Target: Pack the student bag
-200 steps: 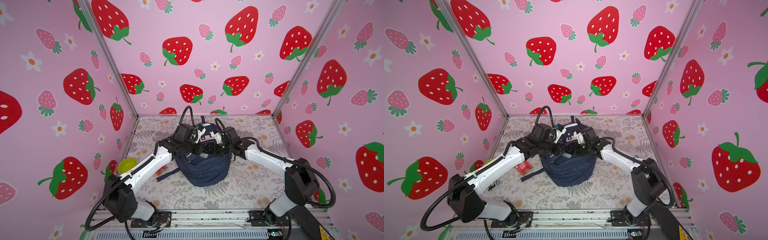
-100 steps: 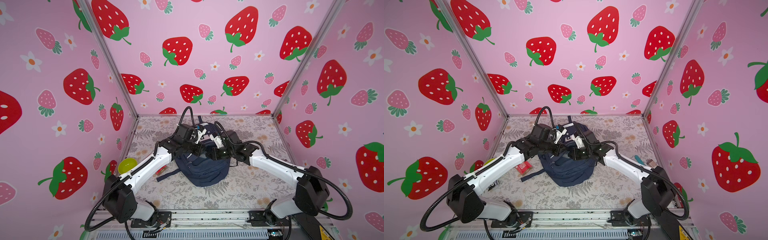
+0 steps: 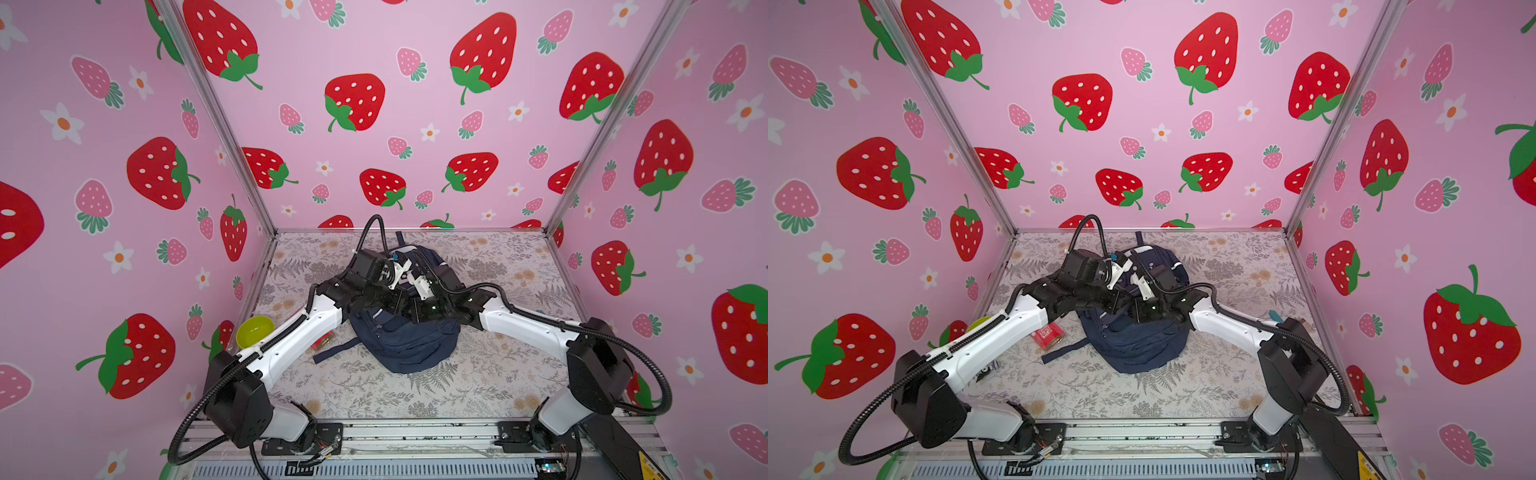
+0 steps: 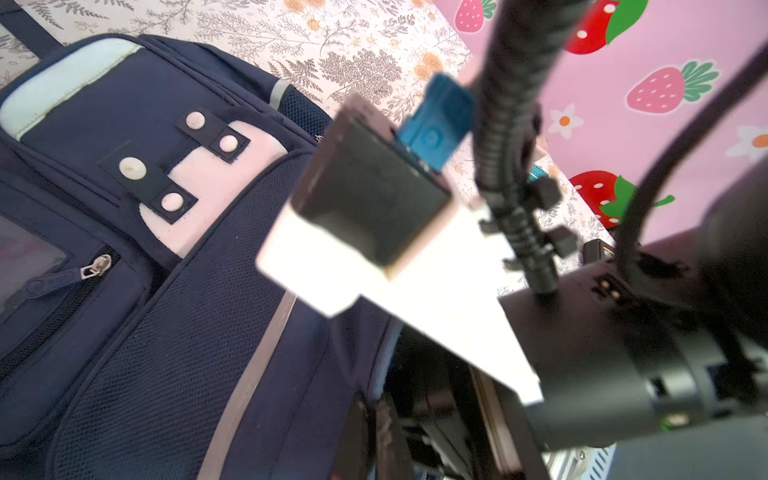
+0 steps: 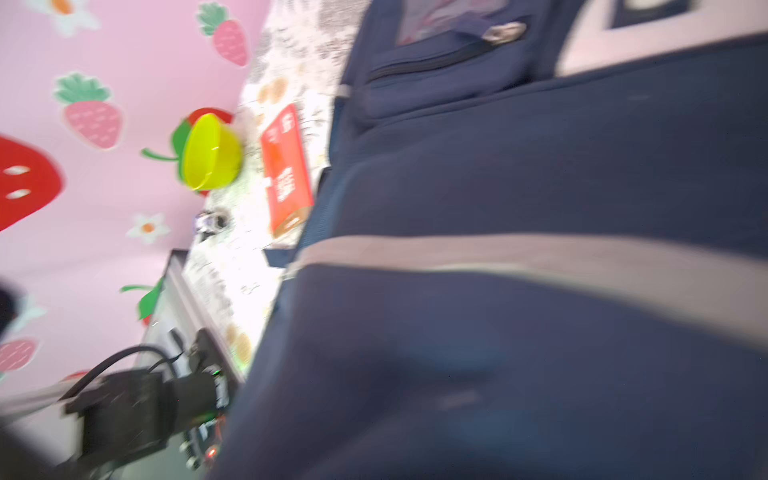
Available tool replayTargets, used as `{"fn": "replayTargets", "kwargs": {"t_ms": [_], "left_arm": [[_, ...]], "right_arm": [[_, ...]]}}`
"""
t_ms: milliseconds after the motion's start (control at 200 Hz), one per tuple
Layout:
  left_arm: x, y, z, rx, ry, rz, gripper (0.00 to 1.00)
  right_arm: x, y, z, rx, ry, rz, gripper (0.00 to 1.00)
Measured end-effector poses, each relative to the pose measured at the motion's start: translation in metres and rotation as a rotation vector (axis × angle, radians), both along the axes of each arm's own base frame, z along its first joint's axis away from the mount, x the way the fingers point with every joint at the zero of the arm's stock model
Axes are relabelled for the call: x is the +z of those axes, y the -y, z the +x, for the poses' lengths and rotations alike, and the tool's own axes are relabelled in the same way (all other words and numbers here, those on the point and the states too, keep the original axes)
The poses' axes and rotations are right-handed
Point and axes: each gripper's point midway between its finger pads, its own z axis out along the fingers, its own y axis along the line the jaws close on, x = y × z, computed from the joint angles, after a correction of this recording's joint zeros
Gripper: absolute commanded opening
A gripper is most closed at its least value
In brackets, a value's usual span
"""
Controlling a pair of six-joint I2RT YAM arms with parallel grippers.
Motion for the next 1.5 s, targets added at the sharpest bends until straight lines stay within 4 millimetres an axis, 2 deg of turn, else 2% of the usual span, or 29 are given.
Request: {"fn": "replayTargets", "kwargs": {"t_ms": [200,330,465,580,610,625,700,800,820,850,965,995,1065,1125,1206,1316,1371,1436,1501], "left_arm": [[0.003,-0.005,-0.004,0.005,0.008,-0.006,0.00],[0.002,-0.010,-0.005,0.011,0.006,-0.012,0.00],[0.003,-0.015,-0.005,0.017,0.004,-0.018,0.00],[0.004,-0.018,-0.006,0.018,0.006,-0.018,0.00],[0.004,-0.019,-0.007,0.017,0.006,-0.015,0.04],[0.004,-0.020,-0.007,0.016,0.007,-0.014,0.11],[0.004,-0.022,-0.010,0.019,-0.006,-0.010,0.29],[0.015,-0.026,-0.015,0.030,0.009,-0.028,0.47],[0.018,-0.027,-0.016,0.026,0.023,-0.029,0.56],[0.023,-0.029,-0.017,0.033,0.034,-0.035,0.62],[0.040,-0.042,-0.021,0.089,0.068,-0.060,0.68],[0.044,-0.048,-0.019,0.116,0.079,-0.062,0.68],[0.049,-0.067,-0.013,0.210,0.095,-0.051,0.69],[0.047,-0.095,-0.004,0.339,0.090,-0.025,0.64],[0.035,-0.143,0.008,0.548,0.047,0.020,0.54],[0.001,-0.216,0.014,0.853,-0.088,0.060,0.34],[-0.020,-0.245,0.011,0.972,-0.162,0.065,0.29],[-0.048,-0.271,0.003,1.093,-0.260,0.053,0.26],[-0.074,-0.284,-0.006,1.162,-0.351,0.052,0.28]], "right_arm": [[-0.012,0.023,0.019,-0.096,0.018,-0.082,0.11],[-0.011,0.034,0.026,-0.128,0.034,-0.109,0.13],[0.008,0.049,0.027,-0.142,0.087,-0.112,0.18],[0.043,0.071,0.032,-0.184,0.173,-0.098,0.25],[0.052,0.078,0.033,-0.198,0.197,-0.093,0.28],[0.056,0.081,0.033,-0.203,0.206,-0.093,0.30],[0.079,0.099,0.039,-0.244,0.266,-0.080,0.39],[0.107,0.125,0.048,-0.314,0.335,-0.054,0.49],[0.111,0.129,0.050,-0.325,0.346,-0.050,0.50],[0.115,0.134,0.052,-0.340,0.356,-0.046,0.51],[0.121,0.141,0.054,-0.349,0.373,-0.043,0.51],[0.120,0.139,0.053,-0.340,0.372,-0.040,0.54],[0.118,0.135,0.051,-0.310,0.369,-0.030,0.55],[0.115,0.130,0.049,-0.288,0.364,-0.014,0.55],[0.107,0.125,0.045,-0.258,0.345,0.000,0.55],[0.092,0.115,0.041,-0.216,0.310,0.009,0.55],[0.085,0.111,0.039,-0.197,0.291,0.010,0.55],[0.077,0.107,0.036,-0.177,0.270,0.008,0.55],[0.071,0.104,0.033,-0.158,0.253,0.006,0.55]]}}
